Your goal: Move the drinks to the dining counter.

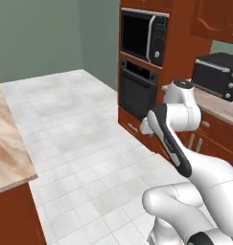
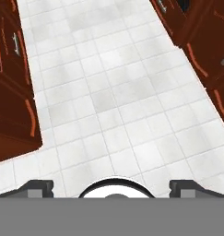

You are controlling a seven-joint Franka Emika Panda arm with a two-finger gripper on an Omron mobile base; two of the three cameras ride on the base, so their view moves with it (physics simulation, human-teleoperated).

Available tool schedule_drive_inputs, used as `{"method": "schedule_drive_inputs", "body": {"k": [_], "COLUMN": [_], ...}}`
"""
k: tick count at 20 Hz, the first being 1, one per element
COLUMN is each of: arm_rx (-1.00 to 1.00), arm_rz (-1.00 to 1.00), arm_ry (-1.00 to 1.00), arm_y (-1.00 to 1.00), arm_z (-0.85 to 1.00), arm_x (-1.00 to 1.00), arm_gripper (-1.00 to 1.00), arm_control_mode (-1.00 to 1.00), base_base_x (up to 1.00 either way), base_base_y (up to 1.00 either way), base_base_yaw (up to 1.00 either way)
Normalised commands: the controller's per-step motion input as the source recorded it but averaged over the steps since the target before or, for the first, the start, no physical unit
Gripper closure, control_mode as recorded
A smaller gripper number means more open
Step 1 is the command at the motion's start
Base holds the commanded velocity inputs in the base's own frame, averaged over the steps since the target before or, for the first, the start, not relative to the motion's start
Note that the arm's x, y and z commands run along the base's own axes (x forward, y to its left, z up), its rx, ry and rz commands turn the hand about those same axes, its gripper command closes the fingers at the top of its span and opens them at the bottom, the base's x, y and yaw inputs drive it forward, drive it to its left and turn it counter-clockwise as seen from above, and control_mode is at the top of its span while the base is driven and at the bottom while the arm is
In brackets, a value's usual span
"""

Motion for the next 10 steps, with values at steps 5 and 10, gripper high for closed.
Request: {"method": "schedule_drive_inputs", "body": {"k": [5,10], "arm_rx": [0.00,0.00], "arm_rz": [0.00,0.00], "arm_ry": [0.00,0.00], "arm_y": [0.00,0.00], "arm_z": [0.00,0.00], "arm_x": [0.00,0.00], "arm_gripper": [-1.00,-1.00], "arm_control_mode": [1.00,1.00], "base_base_x": [1.00,1.00], "base_base_y": [-0.38,-0.46], "base_base_yaw": [0.49,0.46]}}
